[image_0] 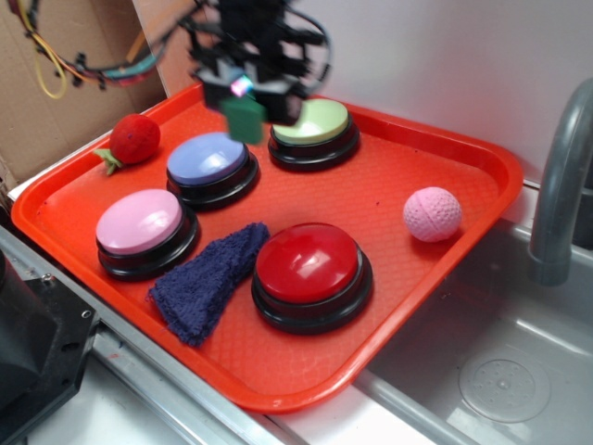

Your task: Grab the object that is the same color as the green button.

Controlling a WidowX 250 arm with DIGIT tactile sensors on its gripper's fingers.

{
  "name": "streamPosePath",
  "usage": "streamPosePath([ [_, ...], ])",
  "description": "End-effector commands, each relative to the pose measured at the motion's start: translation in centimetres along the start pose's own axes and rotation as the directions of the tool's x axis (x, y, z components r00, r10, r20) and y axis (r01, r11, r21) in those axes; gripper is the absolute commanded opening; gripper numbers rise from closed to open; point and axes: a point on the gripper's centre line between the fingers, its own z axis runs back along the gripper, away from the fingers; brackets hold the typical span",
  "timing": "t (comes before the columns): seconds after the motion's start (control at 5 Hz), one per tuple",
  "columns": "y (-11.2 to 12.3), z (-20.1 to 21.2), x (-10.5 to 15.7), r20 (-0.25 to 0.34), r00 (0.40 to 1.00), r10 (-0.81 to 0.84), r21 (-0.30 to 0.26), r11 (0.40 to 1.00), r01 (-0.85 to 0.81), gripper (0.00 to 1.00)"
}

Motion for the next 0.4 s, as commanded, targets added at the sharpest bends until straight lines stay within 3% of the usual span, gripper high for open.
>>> streamPosePath([
  [0.0,3.46,4.34,-0.44,0.099,0.992,-0.083,-0.075,0.993,0.091,0.0],
  [0.2,3.87,4.15,-0.52,0.122,0.991,-0.053,-0.09,0.994,0.065,0.0],
])
